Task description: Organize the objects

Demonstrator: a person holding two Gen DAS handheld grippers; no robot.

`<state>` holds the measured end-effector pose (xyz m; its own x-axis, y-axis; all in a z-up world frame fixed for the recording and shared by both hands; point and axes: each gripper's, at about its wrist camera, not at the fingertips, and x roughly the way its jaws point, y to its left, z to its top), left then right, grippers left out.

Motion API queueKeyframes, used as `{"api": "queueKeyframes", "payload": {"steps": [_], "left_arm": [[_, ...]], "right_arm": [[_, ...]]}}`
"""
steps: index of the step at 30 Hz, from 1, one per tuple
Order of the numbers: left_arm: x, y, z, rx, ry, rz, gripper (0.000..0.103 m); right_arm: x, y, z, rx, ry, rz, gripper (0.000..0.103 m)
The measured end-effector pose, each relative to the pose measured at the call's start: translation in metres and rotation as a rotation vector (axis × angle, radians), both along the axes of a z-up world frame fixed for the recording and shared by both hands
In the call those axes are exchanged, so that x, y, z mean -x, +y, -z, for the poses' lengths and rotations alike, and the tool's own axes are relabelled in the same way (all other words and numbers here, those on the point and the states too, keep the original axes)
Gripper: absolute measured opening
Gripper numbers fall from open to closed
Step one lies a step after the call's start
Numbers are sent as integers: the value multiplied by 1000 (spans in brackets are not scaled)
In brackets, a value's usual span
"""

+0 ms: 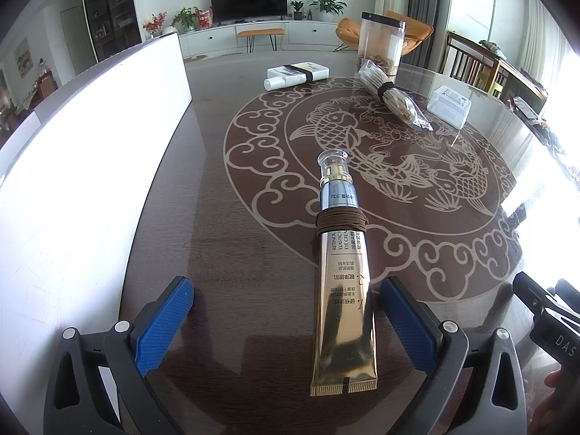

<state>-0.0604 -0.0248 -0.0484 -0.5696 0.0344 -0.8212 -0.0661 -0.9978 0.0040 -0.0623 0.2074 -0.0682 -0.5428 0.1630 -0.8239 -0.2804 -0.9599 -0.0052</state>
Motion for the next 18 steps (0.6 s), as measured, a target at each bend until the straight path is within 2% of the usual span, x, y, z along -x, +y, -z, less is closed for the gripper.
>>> {"api": "queueKeyframes", "payload": {"steps": [15, 18], "left_arm": [[0, 0, 0, 0, 1, 0, 103], [0, 0, 1, 0, 1, -1, 103]], "right_arm": [[0, 1, -1, 9, 0, -4, 103], [-4, 5, -12, 121, 75, -32, 103]]}}
